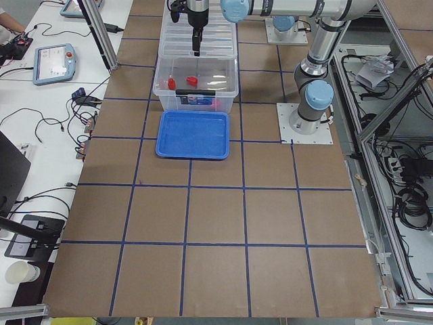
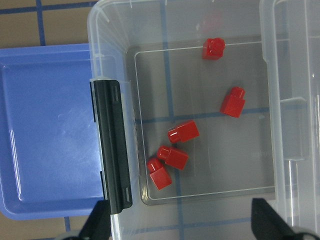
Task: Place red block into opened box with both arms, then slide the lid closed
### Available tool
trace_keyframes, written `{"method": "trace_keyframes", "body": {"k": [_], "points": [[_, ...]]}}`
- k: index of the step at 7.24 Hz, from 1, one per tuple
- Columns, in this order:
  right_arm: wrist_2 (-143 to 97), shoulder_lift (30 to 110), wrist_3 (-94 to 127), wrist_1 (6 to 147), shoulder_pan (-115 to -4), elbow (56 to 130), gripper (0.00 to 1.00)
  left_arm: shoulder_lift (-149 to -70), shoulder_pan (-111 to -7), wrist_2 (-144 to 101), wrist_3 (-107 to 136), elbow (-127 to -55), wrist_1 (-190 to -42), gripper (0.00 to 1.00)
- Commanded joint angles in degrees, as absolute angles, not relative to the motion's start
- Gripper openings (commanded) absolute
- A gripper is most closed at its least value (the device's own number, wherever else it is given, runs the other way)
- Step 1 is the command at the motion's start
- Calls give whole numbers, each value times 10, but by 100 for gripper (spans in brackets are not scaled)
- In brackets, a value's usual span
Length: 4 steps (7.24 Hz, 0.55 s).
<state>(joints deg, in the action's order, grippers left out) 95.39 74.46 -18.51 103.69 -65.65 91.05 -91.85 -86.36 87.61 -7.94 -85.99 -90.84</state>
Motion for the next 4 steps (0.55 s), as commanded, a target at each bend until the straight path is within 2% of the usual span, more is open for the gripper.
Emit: {"method": "trace_keyframes", "body": {"k": [1, 4], "points": [[952, 747, -184, 1024, -661, 912, 100, -916, -864, 881, -80, -861, -914, 100], [946, 755, -158, 1013, -671, 918, 100, -912, -864, 881, -80, -862, -915, 100]]}}
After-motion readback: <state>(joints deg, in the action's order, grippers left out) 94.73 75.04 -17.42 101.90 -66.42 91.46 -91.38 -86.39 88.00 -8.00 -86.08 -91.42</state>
